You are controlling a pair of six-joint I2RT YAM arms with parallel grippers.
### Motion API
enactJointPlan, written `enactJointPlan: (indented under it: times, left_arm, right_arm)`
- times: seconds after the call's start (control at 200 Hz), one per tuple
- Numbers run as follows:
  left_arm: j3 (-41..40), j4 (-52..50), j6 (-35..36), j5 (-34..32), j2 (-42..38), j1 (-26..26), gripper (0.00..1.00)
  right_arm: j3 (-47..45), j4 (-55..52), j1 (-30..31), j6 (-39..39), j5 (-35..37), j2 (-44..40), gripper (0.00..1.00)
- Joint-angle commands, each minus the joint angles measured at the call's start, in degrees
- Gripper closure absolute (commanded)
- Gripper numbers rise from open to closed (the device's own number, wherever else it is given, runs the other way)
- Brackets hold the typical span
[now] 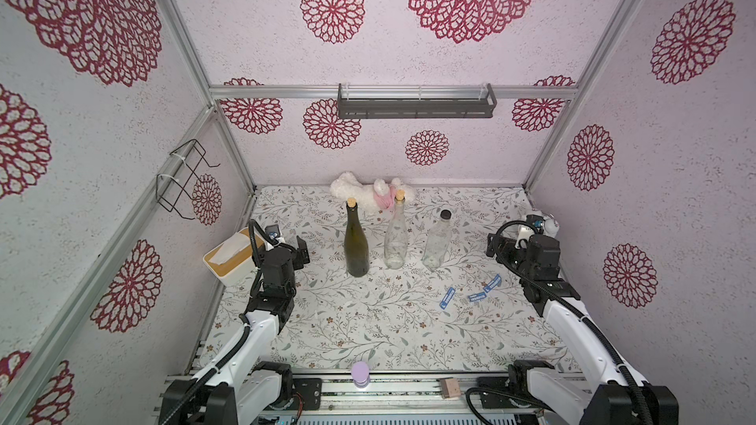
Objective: Remove the label from the bottle
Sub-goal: Reset both arms
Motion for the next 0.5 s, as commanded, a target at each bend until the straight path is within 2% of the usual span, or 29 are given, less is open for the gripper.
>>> enactJointPlan:
  times: [0.0, 0.1, 0.25, 0.36, 0.495]
  left_arm:
    - [-2.0, 13.2, 2.4, 1.3, 3.6, 2.8, 0.03]
    - [-2.4, 17.4, 3.8, 2.5, 8.3, 4.6, 0.03]
    - [-1.8, 23.6, 5.3, 5.6, 15.8, 6.3, 0.03]
    - [-1.5, 26.8, 4.5, 8.6, 20.5, 7.7, 0.03]
    - [-0.4, 29.5, 4.4, 10.9, 24.9, 8.8, 0.03]
  right_arm:
    - [-1.7, 10.4, -0.2, -4.7, 0.8, 1.3, 0.01]
    - [-0.3, 9.0, -0.3, -6.9, 1.1, 5.5, 0.01]
    - [-6.2, 22.3, -0.2, -10.3, 1.7, 10.3, 0.01]
    - [-6.6, 23.3, -0.2, -11.2, 3.4, 13.1, 0.01]
    - [-8.6, 30.0, -0.1, -11.4, 3.0, 16.4, 0.01]
